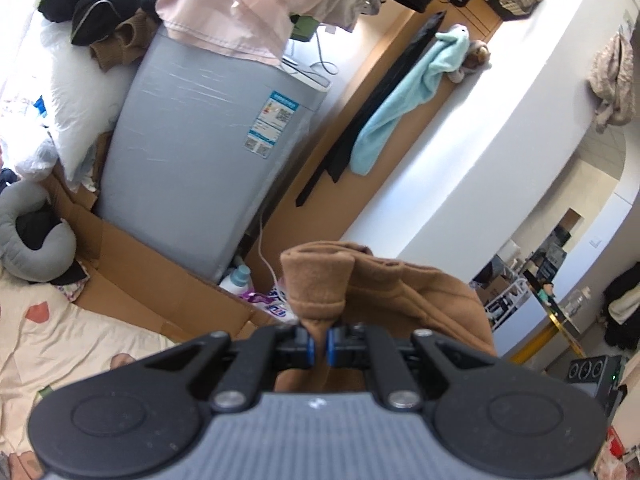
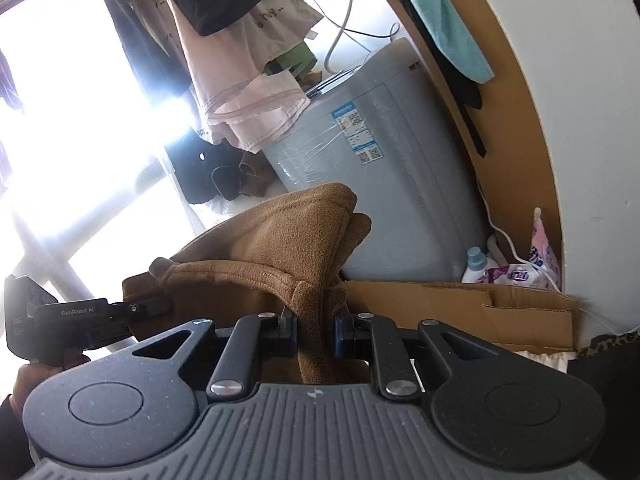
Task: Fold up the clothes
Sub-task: 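Carry the folded brown shirt with both grippers toward the clothes pile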
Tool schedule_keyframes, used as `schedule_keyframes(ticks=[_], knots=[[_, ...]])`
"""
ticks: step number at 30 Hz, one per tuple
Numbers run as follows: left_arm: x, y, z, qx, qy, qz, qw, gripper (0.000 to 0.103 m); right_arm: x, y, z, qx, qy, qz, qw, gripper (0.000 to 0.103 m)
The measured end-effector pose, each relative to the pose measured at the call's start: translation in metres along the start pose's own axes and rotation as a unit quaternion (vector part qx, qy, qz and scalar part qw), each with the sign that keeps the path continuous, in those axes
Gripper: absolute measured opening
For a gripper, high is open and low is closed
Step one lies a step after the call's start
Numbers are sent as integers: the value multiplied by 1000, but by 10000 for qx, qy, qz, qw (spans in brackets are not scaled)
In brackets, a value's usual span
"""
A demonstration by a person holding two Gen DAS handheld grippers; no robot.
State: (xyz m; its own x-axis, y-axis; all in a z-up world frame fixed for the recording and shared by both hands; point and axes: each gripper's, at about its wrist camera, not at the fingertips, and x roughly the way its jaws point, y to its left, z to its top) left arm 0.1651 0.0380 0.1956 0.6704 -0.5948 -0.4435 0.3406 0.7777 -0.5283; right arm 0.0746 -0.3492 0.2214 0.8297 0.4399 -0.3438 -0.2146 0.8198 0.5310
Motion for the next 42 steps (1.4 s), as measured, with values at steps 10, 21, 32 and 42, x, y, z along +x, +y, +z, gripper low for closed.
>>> schedule_keyframes(ticks=[10,21,32,42], knots=[[44,-20,-22,61,279,-408,9988,6,-40,-31,-9,-161,-36,-309,9994,15],[120,-63,-60,328,718,-1224,9893,6,-106,-92,-19,-319,-28,-893,9955,15],[193,-98,-108,558,1257,-1928,9715,6,-156,-158,-45,-43,-286,-1655,9858,15],[250,-99,-138,595,1644,-2368,9557,6,-153,-218,-88,266,-354,-2192,9747,15]])
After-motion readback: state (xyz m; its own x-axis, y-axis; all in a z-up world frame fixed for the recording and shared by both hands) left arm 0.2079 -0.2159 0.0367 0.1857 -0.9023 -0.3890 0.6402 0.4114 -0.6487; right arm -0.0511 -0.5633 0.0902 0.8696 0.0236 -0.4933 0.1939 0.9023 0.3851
